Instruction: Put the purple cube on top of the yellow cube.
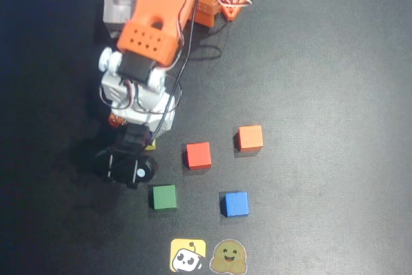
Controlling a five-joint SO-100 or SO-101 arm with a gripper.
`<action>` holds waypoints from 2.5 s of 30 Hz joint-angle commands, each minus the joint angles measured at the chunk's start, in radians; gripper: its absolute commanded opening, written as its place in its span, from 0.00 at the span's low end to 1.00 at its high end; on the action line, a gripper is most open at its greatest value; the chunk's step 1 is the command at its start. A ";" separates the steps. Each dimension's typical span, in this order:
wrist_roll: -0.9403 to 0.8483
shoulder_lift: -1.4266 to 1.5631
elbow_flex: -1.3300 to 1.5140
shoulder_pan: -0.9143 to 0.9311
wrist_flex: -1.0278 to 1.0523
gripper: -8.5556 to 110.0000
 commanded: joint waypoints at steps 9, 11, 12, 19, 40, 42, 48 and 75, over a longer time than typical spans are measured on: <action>0.005 0.264 0.044 -0.021 0.006 0.29; 0.006 0.334 0.089 -0.026 0.005 0.28; 0.006 0.371 0.112 -0.029 0.003 0.25; 0.011 0.749 0.428 -0.080 -0.067 0.07; -0.040 1.494 0.942 -0.245 0.014 0.07; -0.051 1.494 0.976 -0.262 -0.017 0.07; -0.060 1.496 1.068 -0.279 -0.101 0.07; -0.044 1.496 1.068 -0.281 0.044 0.07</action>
